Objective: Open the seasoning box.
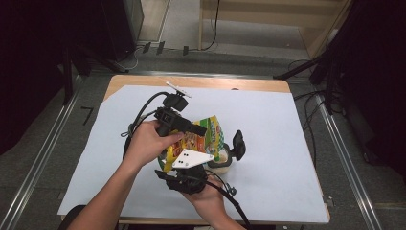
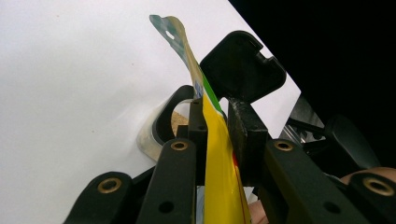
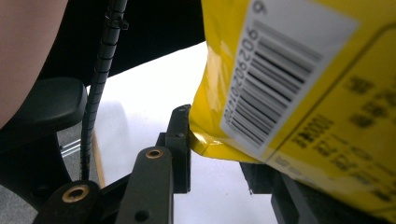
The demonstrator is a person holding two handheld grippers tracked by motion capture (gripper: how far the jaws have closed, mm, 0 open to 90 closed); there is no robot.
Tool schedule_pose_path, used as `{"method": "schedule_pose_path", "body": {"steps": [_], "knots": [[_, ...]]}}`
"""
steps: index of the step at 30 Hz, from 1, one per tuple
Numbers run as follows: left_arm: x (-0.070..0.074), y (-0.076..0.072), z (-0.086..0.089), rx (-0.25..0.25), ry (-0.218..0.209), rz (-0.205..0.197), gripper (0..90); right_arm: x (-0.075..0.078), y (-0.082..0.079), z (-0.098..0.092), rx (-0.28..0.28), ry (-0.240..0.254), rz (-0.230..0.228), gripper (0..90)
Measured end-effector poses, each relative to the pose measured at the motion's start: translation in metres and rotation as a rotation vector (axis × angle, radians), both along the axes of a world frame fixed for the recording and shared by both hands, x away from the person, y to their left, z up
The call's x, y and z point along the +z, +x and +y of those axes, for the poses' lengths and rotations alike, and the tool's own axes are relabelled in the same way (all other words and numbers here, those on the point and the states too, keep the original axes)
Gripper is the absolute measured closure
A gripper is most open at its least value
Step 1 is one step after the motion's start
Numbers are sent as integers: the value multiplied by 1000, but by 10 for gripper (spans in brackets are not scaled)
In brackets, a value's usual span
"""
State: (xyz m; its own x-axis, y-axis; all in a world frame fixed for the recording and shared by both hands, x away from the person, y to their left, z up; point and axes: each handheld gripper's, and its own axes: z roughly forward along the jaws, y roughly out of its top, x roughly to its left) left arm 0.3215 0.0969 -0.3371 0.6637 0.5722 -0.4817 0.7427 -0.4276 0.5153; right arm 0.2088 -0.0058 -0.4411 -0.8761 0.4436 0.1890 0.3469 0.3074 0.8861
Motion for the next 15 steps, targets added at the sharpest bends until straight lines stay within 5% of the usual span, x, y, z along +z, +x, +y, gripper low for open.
{"method": "schedule_pose_path", "body": {"steps": [15], "knots": [[2,1,0,1,-3,-13,803,1,2,0,-2,-2,-6,694]]}}
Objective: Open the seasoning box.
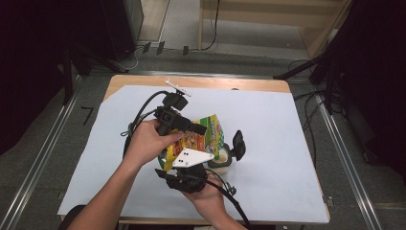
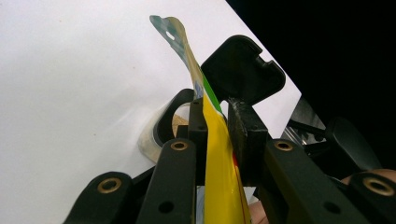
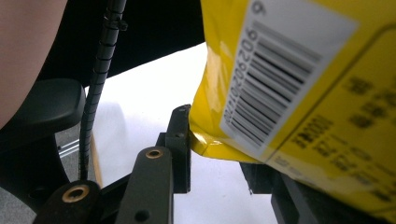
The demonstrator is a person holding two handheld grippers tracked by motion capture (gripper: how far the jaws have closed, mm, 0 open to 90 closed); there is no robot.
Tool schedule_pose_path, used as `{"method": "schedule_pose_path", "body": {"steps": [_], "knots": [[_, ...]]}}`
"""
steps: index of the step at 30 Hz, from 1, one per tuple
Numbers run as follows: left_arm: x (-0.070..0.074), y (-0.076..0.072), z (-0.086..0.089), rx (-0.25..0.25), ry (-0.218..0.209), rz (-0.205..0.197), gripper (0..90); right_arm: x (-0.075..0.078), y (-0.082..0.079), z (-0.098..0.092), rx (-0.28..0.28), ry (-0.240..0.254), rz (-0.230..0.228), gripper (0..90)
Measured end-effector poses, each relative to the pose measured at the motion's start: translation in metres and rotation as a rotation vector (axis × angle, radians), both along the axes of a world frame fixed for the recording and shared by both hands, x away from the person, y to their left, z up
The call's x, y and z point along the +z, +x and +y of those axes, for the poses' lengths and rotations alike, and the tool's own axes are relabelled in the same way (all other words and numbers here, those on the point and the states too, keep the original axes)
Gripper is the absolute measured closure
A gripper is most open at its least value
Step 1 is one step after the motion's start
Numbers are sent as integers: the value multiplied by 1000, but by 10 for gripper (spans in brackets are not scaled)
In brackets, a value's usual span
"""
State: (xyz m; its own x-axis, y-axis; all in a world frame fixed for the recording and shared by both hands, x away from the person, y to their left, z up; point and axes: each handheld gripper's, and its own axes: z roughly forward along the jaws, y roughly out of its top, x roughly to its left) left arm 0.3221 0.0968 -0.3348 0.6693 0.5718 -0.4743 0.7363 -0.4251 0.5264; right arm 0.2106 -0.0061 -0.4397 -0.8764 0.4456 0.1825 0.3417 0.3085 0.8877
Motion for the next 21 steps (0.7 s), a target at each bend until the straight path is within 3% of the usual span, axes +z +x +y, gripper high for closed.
{"method": "schedule_pose_path", "body": {"steps": [12,21], "knots": [[7,-2,2,15,-1,-26,802,4,2,0,4,3,-20,695],[6,-1,3,23,1,-20,801,4,4,2,16,5,-9,695]]}}
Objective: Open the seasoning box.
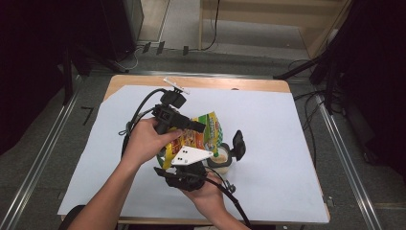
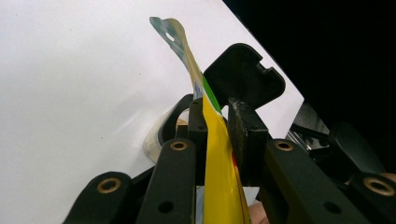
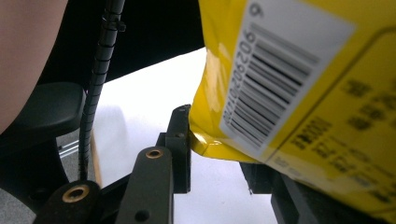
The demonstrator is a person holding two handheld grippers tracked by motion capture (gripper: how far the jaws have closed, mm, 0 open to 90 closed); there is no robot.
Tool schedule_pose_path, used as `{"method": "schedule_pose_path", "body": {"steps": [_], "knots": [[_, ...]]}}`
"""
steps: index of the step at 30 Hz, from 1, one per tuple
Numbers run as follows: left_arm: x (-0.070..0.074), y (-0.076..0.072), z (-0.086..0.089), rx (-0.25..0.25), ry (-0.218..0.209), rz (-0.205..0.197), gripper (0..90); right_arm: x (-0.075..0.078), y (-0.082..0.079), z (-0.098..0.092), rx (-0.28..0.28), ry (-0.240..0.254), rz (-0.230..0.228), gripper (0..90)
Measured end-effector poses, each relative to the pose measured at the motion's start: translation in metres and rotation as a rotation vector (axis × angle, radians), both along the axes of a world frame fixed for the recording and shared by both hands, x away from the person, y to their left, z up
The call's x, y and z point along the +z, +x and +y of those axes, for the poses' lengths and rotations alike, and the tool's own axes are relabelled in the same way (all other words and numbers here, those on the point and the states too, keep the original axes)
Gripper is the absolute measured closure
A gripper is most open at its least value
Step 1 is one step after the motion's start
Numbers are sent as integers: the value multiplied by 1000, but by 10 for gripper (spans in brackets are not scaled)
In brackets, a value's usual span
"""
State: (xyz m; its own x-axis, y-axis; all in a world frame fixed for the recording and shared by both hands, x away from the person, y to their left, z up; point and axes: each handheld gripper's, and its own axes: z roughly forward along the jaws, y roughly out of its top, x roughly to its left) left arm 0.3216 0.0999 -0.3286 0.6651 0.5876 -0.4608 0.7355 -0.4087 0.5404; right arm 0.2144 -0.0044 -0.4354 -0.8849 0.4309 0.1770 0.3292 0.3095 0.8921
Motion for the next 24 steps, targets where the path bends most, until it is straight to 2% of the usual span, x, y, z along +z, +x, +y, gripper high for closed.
{"method": "schedule_pose_path", "body": {"steps": [24], "knots": [[-3,3,2,-1,-4,22,797,0,-1,2,2,1,14,694]]}}
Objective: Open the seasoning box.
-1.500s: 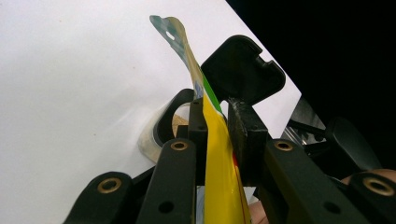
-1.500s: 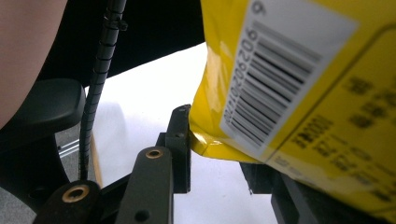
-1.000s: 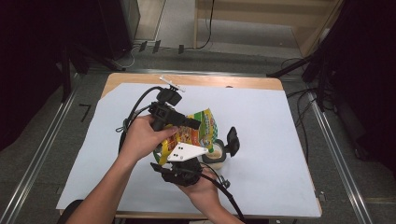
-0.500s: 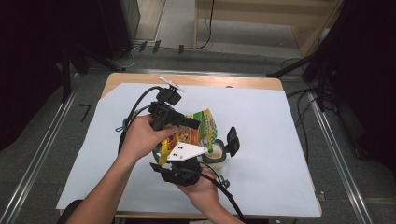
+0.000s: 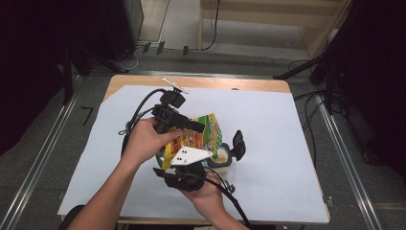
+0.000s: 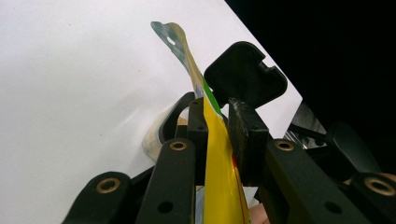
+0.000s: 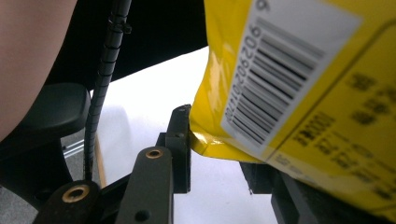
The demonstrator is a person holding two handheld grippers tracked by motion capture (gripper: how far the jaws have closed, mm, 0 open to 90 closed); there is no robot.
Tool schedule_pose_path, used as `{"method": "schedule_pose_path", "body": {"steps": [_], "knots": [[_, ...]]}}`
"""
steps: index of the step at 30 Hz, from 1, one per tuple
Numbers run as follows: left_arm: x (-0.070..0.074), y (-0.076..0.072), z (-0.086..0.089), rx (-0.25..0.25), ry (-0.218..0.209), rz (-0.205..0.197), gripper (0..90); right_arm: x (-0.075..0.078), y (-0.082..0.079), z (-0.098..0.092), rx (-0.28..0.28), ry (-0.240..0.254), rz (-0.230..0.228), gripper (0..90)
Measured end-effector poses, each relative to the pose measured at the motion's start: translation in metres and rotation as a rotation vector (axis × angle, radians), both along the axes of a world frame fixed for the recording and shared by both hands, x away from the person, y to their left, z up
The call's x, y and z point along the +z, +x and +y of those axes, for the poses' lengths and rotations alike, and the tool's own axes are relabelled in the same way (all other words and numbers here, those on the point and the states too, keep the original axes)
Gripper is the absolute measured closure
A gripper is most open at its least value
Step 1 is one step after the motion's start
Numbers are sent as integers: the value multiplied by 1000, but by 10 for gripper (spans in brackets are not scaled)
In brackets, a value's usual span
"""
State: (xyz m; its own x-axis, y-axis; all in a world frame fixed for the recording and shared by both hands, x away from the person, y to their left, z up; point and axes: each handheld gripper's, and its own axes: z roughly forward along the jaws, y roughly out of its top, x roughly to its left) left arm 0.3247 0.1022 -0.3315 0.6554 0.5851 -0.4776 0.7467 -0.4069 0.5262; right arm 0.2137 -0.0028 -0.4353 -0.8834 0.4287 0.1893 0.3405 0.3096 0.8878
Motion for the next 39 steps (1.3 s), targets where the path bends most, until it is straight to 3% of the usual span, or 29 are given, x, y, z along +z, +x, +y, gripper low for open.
{"method": "schedule_pose_path", "body": {"steps": [39], "knots": [[-6,2,-2,-7,11,20,796,-3,0,0,-1,-3,16,693]]}}
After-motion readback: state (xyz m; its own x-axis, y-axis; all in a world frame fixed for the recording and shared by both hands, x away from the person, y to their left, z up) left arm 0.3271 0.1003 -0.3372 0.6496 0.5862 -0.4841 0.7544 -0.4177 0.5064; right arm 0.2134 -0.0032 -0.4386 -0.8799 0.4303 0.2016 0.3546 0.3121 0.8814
